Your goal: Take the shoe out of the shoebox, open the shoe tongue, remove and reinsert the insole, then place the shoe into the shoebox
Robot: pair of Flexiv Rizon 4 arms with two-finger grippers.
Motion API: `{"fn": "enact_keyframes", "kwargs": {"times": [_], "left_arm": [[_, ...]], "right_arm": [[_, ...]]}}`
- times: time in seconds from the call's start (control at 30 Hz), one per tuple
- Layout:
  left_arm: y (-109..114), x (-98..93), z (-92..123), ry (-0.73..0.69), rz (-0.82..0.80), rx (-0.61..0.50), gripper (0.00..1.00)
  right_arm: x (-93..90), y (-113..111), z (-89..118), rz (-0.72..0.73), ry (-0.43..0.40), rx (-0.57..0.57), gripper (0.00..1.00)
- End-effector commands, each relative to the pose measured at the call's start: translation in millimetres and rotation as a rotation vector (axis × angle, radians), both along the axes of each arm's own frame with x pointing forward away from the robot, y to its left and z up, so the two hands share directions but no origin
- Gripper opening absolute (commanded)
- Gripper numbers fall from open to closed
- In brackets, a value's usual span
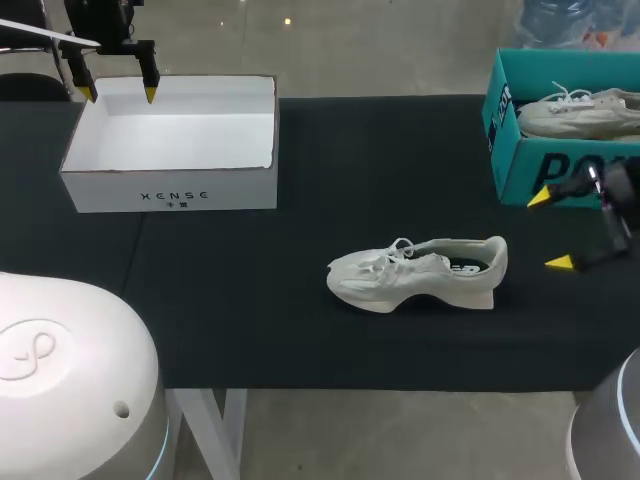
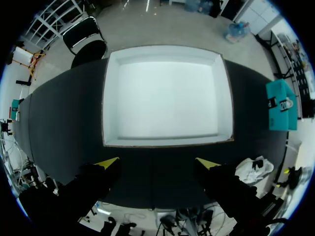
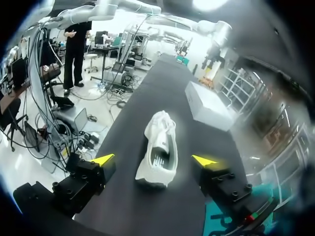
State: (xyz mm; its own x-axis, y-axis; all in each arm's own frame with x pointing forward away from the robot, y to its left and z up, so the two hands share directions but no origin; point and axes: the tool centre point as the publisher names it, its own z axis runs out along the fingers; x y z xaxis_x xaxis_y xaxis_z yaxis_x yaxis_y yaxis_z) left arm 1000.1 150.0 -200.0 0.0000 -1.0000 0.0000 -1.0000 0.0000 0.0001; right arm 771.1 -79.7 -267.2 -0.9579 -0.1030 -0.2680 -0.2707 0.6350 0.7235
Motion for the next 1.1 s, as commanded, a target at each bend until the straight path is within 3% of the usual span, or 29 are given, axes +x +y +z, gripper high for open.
{"fn": "enact_keyframes", "kwargs": {"times": [0.03, 0.2, 0.6, 1.1], "left_arm": [[0.0, -0.1, 0.0, 0.0, 0.0, 0.0, 1.0], [0.0, -0.1, 0.0, 0.0, 0.0, 0.0, 1.0], [0.0, -0.1, 0.0, 0.0, 0.0, 0.0, 1.0], [0.0, -0.1, 0.0, 0.0, 0.0, 0.0, 1.0]], "right_arm": [[19.2, -3.2, -9.8, 0.027, 0.053, 0.01, 1.0], [22.2, -9.4, -31.1, 0.008, 0.122, -0.024, 1.0], [16.4, -34.2, -73.7, -0.074, 0.151, 0.111, 1.0], [22.1, -14.4, -111.7, -0.067, 0.156, 0.177, 1.0]]}}
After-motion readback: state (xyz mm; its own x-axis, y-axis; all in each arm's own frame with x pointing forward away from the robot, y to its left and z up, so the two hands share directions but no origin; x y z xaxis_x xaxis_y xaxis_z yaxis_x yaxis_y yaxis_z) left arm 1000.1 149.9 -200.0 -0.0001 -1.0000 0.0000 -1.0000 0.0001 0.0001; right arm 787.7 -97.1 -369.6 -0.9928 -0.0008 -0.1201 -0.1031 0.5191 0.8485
